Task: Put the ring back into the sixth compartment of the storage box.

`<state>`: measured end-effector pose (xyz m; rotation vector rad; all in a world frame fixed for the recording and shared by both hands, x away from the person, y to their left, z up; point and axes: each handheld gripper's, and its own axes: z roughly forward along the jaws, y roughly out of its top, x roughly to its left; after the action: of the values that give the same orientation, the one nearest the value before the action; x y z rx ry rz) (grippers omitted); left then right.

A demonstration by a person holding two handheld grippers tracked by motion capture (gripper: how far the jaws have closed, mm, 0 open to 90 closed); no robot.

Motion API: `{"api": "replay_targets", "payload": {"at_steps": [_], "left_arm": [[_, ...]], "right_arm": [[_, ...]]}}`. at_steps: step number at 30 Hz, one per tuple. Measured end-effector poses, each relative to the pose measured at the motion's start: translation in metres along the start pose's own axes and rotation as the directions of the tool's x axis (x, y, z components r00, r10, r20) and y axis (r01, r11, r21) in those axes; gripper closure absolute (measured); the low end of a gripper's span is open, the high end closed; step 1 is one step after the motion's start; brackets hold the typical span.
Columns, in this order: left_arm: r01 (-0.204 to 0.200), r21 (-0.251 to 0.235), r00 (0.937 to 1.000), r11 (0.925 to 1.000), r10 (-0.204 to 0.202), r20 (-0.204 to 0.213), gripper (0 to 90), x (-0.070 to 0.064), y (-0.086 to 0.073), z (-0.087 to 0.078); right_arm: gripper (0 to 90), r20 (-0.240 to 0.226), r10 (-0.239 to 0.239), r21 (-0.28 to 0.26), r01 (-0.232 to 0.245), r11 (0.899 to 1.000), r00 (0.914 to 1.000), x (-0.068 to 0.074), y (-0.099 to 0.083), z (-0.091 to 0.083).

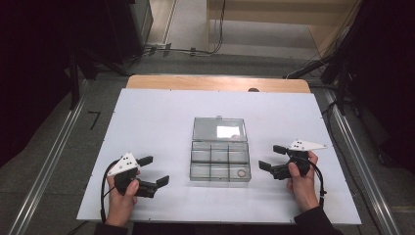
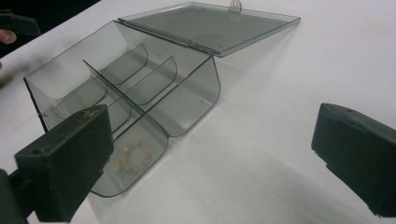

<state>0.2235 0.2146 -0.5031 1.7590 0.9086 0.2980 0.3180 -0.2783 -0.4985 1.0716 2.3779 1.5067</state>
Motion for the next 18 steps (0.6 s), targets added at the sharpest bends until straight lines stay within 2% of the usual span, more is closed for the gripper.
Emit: {"api": "replay_targets", "payload": {"at_steps": [4,6,18], "left_arm": [[-0.004,0.018,1.0000,0.9998,0.004,0.001,0.0,-0.001,0.005,0.005],[0.008,0.026,0.9999,0.9996,-0.008,-0.007,0.0,0.000,0.007,0.008],[0.007,0.032,0.9997,0.9995,-0.007,0.021,0.0,-0.002,0.024,0.023]], "right_arm": [[0.0,0.003,0.009,-0.012,-0.009,1.000,1.0000,-0.002,-0.002,-0.001],[0.0,0.012,0.015,-0.009,-0.015,1.000,0.9998,-0.003,-0.003,0.000],[0.0,0.030,0.022,0.008,-0.023,1.000,0.9993,-0.001,-0.005,0.004]]}}
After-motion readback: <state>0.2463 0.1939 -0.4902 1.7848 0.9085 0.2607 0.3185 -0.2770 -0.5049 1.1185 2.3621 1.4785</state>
